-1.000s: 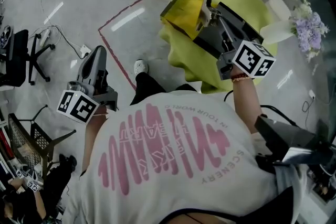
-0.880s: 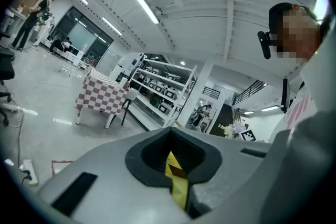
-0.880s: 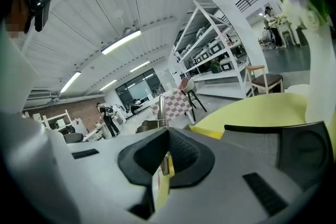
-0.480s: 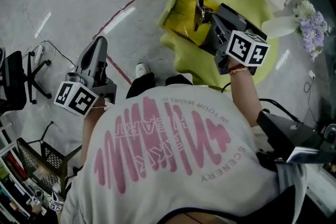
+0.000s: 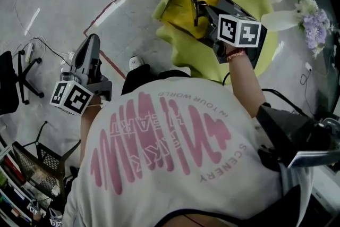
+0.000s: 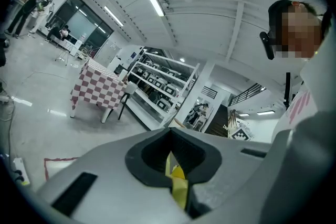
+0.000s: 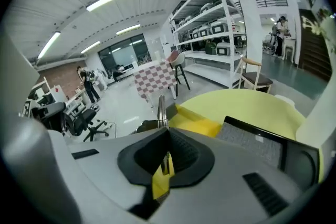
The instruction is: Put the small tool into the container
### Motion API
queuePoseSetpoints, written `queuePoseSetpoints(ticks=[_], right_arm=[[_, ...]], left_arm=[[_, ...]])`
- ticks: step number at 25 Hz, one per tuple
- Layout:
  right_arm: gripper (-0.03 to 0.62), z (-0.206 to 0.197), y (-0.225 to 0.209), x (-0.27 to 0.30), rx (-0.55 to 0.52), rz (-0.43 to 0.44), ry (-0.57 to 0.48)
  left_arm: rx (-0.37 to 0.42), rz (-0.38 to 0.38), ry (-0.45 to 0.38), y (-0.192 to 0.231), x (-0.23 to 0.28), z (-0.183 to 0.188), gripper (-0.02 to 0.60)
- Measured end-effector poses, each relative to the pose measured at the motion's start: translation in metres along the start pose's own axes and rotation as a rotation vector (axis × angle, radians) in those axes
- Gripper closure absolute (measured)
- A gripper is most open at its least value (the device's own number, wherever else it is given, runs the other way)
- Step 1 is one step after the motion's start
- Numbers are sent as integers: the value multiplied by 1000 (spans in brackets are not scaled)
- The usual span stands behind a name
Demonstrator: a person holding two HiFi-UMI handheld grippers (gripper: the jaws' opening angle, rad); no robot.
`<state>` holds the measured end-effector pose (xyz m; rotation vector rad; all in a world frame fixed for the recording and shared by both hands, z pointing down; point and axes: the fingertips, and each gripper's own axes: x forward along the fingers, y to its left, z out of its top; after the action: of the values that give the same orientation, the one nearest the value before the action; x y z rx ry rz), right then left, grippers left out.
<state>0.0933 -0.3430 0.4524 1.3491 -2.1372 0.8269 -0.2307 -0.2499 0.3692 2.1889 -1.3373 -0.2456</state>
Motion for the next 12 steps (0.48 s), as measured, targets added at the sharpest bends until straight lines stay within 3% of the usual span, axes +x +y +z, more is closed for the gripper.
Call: queuePoseSetpoints(ticks=[4,12], right_arm=[[588,-3,1,10,-59,-18,74],[586,-6,-2,24,19,-7,217]], left_arm=[[-4,11,-6,0,-3,-3,575],[-8,47,-43,6,-17,-1,575]])
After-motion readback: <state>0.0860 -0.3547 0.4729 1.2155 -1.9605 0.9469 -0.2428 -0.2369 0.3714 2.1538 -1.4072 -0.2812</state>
